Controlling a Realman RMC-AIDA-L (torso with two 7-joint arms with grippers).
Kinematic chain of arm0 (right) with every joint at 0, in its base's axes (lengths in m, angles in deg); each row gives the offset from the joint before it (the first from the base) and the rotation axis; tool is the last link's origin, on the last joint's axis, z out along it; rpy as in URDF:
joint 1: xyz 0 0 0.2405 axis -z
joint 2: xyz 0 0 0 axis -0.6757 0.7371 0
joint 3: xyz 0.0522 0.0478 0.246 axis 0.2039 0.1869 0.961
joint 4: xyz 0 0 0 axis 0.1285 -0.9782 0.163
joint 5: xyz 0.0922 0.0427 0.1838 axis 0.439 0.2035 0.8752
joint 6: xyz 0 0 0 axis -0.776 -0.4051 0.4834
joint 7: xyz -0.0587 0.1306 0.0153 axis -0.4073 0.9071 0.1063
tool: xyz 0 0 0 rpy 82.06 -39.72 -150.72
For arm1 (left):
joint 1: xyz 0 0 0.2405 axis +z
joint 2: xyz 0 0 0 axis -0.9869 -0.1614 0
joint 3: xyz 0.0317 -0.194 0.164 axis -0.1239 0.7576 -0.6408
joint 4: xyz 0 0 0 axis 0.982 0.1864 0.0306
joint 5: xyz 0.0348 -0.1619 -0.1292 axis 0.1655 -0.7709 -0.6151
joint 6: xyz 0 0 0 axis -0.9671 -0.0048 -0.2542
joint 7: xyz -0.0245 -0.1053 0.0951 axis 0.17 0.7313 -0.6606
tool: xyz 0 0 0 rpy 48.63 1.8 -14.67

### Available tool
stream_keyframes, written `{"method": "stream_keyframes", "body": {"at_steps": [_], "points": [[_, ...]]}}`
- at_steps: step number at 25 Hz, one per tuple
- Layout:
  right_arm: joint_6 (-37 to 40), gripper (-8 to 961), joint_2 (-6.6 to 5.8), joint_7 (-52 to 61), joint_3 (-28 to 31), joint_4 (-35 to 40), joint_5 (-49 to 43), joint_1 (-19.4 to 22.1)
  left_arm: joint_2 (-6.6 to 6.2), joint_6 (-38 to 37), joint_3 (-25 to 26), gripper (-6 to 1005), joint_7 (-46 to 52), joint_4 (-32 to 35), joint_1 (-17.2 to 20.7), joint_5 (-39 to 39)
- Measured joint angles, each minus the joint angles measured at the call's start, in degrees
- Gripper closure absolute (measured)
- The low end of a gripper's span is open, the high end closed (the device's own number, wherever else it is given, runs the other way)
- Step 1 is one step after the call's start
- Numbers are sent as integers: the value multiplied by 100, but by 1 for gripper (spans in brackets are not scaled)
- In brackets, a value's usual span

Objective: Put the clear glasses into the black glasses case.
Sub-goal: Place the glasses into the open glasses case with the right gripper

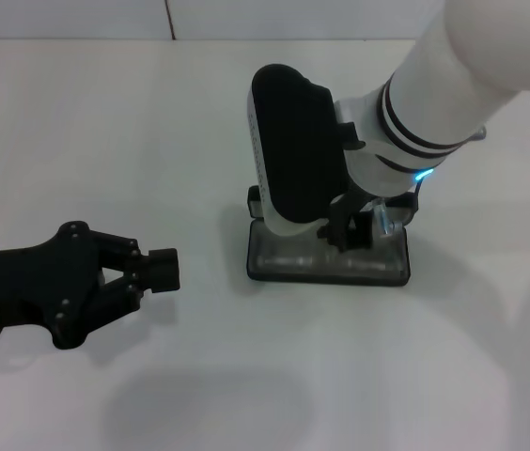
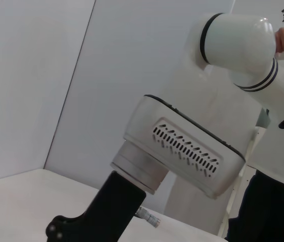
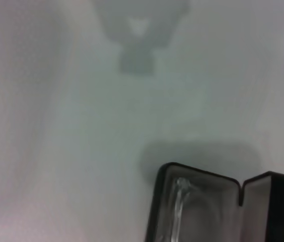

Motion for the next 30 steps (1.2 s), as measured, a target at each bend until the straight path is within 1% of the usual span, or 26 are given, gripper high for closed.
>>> {"method": "stream_keyframes", "body": {"at_steps": [15,21,30], "points": [[481,790,0,37,114,1008,-5,667,0,-3,0,899,19,-9,13,7],[499,789,0,37,173,1006,-32,774,1,-3,14,899,41,-9,-32,7],[468,789,0,106,168,951,-109,811,0,-3,16,898,52,-9,-27,6]]}}
